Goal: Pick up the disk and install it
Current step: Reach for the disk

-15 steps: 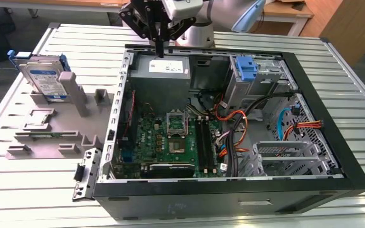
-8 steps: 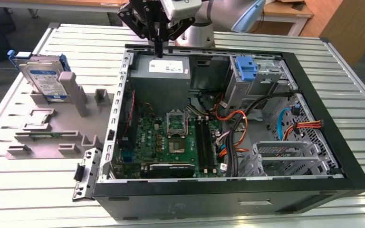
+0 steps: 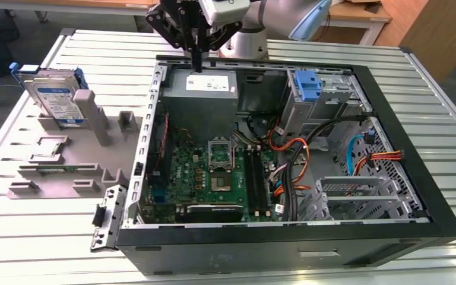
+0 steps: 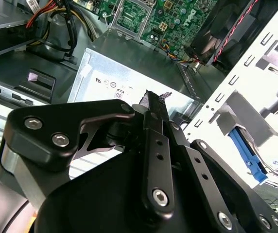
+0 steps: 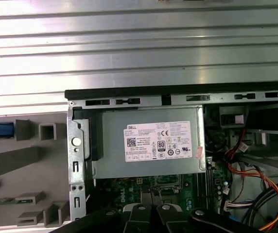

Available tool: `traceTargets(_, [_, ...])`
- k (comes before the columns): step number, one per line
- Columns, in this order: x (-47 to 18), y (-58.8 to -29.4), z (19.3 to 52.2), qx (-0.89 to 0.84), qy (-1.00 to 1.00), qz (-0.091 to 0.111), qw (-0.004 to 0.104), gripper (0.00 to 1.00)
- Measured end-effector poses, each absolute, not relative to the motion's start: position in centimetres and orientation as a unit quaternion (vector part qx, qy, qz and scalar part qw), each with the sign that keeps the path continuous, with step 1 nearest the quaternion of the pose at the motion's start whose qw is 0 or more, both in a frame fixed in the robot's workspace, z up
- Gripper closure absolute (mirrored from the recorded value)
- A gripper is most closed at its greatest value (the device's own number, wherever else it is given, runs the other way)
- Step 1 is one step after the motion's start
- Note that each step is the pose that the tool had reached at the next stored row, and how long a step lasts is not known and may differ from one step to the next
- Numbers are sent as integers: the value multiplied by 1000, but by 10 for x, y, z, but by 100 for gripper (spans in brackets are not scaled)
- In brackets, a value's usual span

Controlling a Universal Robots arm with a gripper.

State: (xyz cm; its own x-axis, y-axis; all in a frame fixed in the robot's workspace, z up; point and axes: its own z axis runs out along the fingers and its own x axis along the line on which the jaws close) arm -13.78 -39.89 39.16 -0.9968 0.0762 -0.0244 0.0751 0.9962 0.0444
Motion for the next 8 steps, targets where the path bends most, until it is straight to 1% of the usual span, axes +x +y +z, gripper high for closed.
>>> traceTargets(8, [-140,-399,391,38,999,22,13,90])
